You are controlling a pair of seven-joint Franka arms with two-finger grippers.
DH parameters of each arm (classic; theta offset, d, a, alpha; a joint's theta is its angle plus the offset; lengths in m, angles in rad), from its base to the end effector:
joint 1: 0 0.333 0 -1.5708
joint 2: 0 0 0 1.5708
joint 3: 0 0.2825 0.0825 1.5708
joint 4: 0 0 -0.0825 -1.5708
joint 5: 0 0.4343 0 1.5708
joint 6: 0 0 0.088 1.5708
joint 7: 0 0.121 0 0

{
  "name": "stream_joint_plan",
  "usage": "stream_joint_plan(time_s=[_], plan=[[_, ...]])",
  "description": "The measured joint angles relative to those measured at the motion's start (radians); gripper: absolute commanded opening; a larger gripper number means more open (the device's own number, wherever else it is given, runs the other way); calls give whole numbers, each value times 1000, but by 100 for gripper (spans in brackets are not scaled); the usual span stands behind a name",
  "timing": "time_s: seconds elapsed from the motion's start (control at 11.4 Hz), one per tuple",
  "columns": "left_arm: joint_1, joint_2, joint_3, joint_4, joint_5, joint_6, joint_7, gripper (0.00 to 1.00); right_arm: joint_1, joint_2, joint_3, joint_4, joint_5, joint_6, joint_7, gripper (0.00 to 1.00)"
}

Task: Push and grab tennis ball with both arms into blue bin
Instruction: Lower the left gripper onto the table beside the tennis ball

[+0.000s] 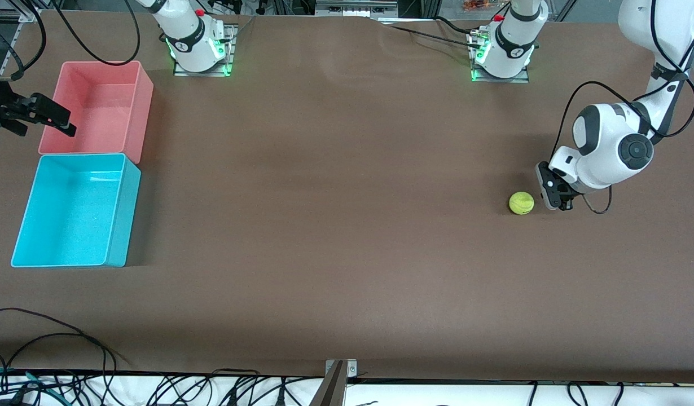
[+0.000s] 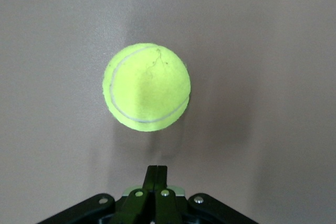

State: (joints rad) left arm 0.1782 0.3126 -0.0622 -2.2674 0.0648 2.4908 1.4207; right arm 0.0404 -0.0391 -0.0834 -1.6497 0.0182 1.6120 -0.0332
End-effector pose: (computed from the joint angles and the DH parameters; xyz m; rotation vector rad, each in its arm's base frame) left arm 0.5401 0.0608 0.1248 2.4074 -1.9385 -0.1170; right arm 0.5963 -0.0242 0.5627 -3.1202 0.0163 -0.0032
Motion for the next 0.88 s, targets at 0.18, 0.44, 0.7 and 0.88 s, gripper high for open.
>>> stream_joint_plan(time_s=[0.18, 0.44, 0.7, 0.88], plan=[[1, 8, 0, 0, -1, 0, 0, 0, 0, 0, 0, 0, 0, -2, 0, 100], [1, 41, 0, 2, -2, 24, 0, 0, 0, 0, 0, 0, 0, -3, 0, 100], [1, 53, 0, 9, -2, 29, -1, 0, 0, 0, 0, 0, 0, -4, 0, 100], [1, 54, 0, 9, -2, 30, 0, 0, 0, 0, 0, 0, 0, -5, 0, 100]])
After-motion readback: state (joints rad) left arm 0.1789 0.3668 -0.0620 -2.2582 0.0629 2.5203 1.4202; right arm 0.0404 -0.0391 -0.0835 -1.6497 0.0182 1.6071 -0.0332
